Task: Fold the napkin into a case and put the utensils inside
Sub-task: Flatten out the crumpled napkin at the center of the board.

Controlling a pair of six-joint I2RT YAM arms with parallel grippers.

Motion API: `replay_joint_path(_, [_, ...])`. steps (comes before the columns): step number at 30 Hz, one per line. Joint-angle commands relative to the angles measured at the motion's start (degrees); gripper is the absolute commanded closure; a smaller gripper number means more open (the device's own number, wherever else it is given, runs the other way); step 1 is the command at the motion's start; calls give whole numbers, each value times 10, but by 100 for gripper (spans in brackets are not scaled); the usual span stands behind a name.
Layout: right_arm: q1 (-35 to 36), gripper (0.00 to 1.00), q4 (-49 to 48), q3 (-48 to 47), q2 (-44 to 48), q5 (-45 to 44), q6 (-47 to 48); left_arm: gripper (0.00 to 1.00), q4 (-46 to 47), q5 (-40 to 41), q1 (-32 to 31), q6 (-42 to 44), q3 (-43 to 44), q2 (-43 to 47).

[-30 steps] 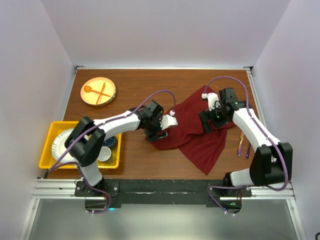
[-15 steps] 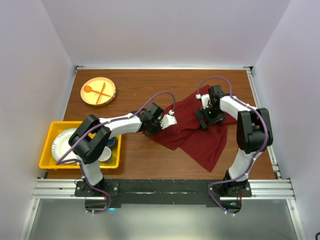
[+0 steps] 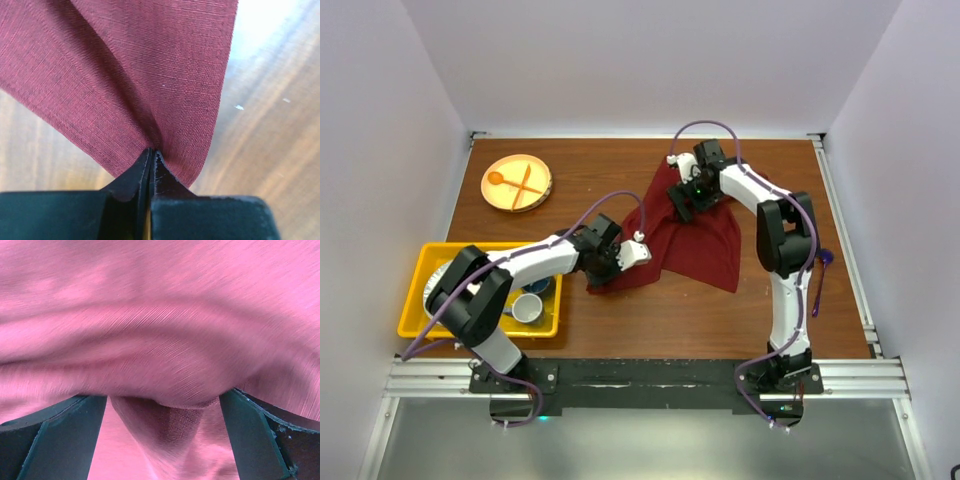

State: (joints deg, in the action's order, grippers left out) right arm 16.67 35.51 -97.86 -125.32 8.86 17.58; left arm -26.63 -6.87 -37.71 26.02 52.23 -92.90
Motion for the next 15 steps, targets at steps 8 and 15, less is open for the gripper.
replay_joint_path(8, [-57,7,112,187,321,86,179,62,-83,-138,105,40,60,133])
replay_joint_path(15, [-48,18,77,409,459,88,289,53,-86,-184,106,86,11,192])
